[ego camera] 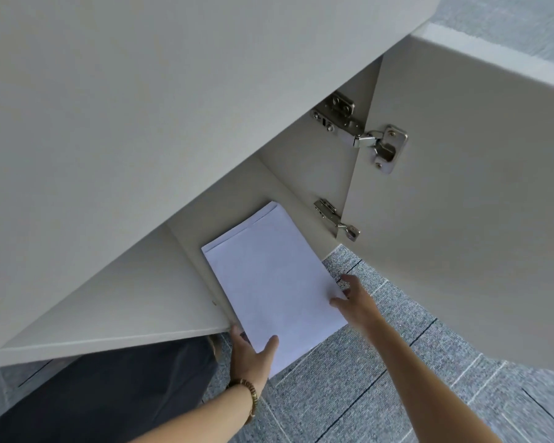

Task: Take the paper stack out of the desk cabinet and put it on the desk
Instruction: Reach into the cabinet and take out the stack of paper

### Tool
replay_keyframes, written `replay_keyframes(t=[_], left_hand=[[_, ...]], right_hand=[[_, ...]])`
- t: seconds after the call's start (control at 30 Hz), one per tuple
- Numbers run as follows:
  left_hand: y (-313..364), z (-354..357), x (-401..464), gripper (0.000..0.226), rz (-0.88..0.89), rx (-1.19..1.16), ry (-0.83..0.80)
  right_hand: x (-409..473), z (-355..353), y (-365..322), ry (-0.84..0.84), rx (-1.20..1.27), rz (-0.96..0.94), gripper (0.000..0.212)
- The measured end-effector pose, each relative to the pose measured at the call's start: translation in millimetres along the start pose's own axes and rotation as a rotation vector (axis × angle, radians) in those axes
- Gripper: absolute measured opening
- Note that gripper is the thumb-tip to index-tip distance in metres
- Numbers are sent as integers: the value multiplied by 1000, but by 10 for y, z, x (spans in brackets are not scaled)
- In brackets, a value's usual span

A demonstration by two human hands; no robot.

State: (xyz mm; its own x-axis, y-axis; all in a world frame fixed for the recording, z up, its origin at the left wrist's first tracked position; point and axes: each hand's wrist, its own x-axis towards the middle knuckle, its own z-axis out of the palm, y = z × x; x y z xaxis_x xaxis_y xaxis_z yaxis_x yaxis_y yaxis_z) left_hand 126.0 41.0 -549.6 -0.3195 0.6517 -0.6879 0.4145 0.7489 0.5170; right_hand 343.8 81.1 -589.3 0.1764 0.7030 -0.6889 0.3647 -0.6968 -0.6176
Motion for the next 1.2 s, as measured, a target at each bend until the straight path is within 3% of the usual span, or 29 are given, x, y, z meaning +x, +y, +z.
replay_keyframes(t=[0.1, 0.23, 0.4, 0.47, 0.6, 0.8, 0.97, 1.2], left_hand=[[12, 17, 92, 58, -38, -108, 78], [31, 51, 222, 51, -89, -278, 137], [227, 5, 262, 40, -278, -541, -89], [324, -39, 227, 41, -287, -522, -150], [435, -172, 85, 35, -230, -364, -82], [554, -493, -264, 28, -236, -457, -160], [856, -853, -814, 29, -167, -385, -283], [1070, -1278, -1478, 86, -68, -289, -376]], right_hand=[[170, -29, -74, -68, -104, -11, 57], [319, -40, -204, -124, -190, -24, 50], [320, 44, -248, -89, -188, -52, 53], [257, 87, -258, -55, -221, -68, 53], [33, 101, -356, 34, -201, -125, 48], [-625, -59, -597, 30, -92, -196, 37], [-1340, -451, -819, 74, -111, -168, 43], [-2475, -803, -1072, 209, -64, -154, 41]])
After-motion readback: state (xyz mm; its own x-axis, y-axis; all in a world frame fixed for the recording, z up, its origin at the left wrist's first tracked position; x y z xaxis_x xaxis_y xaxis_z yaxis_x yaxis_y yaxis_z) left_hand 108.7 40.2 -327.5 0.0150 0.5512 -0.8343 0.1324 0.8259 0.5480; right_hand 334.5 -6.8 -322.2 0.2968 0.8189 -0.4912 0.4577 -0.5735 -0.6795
